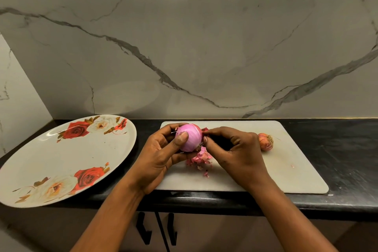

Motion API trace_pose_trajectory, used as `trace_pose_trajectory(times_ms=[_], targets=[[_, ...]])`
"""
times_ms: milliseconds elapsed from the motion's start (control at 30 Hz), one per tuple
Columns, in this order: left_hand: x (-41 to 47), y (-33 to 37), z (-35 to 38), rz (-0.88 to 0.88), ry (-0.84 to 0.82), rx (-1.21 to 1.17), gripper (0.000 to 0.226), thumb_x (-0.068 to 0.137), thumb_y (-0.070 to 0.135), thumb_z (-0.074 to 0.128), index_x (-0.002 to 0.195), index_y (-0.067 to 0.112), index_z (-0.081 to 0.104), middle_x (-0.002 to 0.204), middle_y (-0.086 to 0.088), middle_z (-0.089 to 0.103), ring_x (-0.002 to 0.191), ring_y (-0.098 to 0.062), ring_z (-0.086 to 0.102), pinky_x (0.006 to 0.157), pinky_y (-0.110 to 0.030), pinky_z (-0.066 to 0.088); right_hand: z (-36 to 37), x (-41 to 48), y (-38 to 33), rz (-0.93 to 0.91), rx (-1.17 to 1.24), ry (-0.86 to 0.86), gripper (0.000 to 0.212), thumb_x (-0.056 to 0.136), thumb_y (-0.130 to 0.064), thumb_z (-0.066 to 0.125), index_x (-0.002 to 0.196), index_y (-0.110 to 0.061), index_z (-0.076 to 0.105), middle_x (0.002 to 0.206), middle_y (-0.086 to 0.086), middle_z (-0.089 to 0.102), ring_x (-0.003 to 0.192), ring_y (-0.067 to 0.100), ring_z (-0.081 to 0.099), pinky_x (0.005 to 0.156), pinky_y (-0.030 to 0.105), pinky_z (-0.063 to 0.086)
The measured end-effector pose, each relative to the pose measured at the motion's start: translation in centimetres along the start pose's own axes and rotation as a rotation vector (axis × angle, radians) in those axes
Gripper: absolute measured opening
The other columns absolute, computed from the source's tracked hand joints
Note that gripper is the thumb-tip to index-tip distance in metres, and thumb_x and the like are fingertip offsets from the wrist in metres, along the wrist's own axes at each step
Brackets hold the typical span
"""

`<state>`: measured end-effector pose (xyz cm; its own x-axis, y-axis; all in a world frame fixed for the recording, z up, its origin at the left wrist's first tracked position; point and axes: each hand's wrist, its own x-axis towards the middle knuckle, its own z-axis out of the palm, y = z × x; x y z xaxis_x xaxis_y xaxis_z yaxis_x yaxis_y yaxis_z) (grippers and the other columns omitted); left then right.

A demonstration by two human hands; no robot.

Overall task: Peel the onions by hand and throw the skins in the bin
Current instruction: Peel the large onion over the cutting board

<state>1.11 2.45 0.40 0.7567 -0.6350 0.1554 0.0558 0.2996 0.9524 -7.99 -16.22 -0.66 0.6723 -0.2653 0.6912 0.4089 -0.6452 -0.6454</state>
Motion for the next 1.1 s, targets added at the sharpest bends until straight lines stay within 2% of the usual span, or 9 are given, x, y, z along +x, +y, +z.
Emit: trace_pose_trajectory(times_ms=[100, 200, 300, 467, 600, 733, 833, 967, 1100], targets=[[0.1, 0.0, -0.1, -0.006, -0.003, -0.006, 0.041, 0.096, 0.022, 0.065, 0.134, 0.006, 0.063, 0.130, -0.020, 0.069, 0.118, -0.038, 0.071, 0.090, -0.041, 0.063, -0.1, 0.0, -0.1, 0.076, 0.113, -0.088, 0.037, 0.091, -0.008, 0.079, 0.127, -0.015, 0.076, 0.114, -0.006, 0.079, 0.102, 0.003, 0.076, 0.089, 0.027, 0.063], [0.1, -0.1, -0.2, -0.006, -0.005, 0.019, 0.043, 0.095, 0.023, 0.067, 0.135, 0.008, 0.064, 0.130, -0.019, 0.069, 0.121, -0.039, 0.069, 0.092, -0.044, 0.063, -0.1, 0.1, -0.3, 0.113, 0.121, -0.144, 0.052, 0.090, -0.011, 0.079, 0.140, -0.017, 0.067, 0.124, -0.004, 0.076, 0.107, 0.000, 0.074, 0.092, 0.026, 0.062], [0.0, -0.1, -0.1, -0.003, -0.008, 0.038, 0.042, 0.094, 0.022, 0.068, 0.133, 0.006, 0.064, 0.128, -0.020, 0.070, 0.118, -0.039, 0.070, 0.087, -0.041, 0.065, -0.3, 0.2, -0.6, 0.082, 0.084, -0.151, 0.049, 0.089, -0.012, 0.078, 0.136, -0.021, 0.069, 0.119, -0.011, 0.077, 0.103, 0.000, 0.075, 0.091, 0.025, 0.062], [-0.3, 0.1, 0.4, 0.004, -0.022, 0.068, 0.042, 0.089, 0.018, 0.069, 0.129, 0.006, 0.066, 0.122, -0.016, 0.074, 0.110, -0.036, 0.074, 0.080, -0.037, 0.065, -0.3, 0.0, -1.5, -0.007, 0.024, -0.151, 0.042, 0.087, -0.025, 0.072, 0.128, -0.035, 0.067, 0.098, -0.039, 0.070, 0.092, -0.001, 0.075, 0.080, 0.017, 0.061], [-0.5, 0.1, 0.5, 0.006, -0.047, 0.102, 0.042, 0.090, 0.017, 0.069, 0.131, 0.005, 0.066, 0.122, -0.017, 0.074, 0.106, -0.039, 0.075, 0.080, -0.039, 0.065, 0.0, -0.1, 0.0, -0.016, -0.132, -0.017, 0.027, 0.087, -0.010, 0.071, 0.109, -0.019, 0.083, 0.092, -0.012, 0.080, 0.078, 0.005, 0.074, 0.071, 0.031, 0.062], [-0.4, 0.2, 0.3, 0.003, -0.051, 0.070, 0.043, 0.092, 0.018, 0.067, 0.133, 0.006, 0.065, 0.126, -0.017, 0.072, 0.112, -0.039, 0.073, 0.082, -0.037, 0.065, -0.2, 0.2, 0.1, 0.043, -0.015, 0.013, 0.028, 0.086, 0.000, 0.072, 0.105, -0.017, 0.085, 0.093, -0.013, 0.081, 0.083, 0.001, 0.076, 0.077, 0.026, 0.063], [-0.1, 0.1, 0.0, 0.000, -0.060, 0.040, 0.040, 0.097, 0.018, 0.063, 0.136, 0.006, 0.064, 0.130, -0.019, 0.070, 0.118, -0.040, 0.070, 0.088, -0.040, 0.064, -0.1, 0.2, 0.1, 0.095, 0.071, 0.007, 0.033, 0.089, 0.004, 0.069, 0.109, -0.019, 0.083, 0.096, -0.012, 0.081, 0.085, 0.003, 0.078, 0.079, 0.031, 0.066], [0.1, -0.1, -0.2, -0.004, -0.042, 0.028, 0.039, 0.100, 0.021, 0.061, 0.135, 0.004, 0.064, 0.130, -0.023, 0.069, 0.120, -0.042, 0.068, 0.093, -0.045, 0.063, -0.1, 0.1, 0.2, 0.113, 0.127, -0.067, 0.027, 0.097, -0.012, 0.073, 0.123, -0.018, 0.078, 0.113, -0.007, 0.080, 0.101, 0.006, 0.077, 0.084, 0.036, 0.066], [0.2, -0.2, -0.3, -0.014, -0.021, 0.027, 0.038, 0.103, 0.021, 0.059, 0.137, 0.004, 0.062, 0.131, -0.021, 0.070, 0.121, -0.040, 0.069, 0.095, -0.044, 0.062, -0.3, 0.1, -0.3, 0.071, 0.133, -0.084, 0.038, 0.088, -0.028, 0.083, 0.124, -0.017, 0.077, 0.114, -0.009, 0.079, 0.103, 0.002, 0.076, 0.087, 0.026, 0.063]])
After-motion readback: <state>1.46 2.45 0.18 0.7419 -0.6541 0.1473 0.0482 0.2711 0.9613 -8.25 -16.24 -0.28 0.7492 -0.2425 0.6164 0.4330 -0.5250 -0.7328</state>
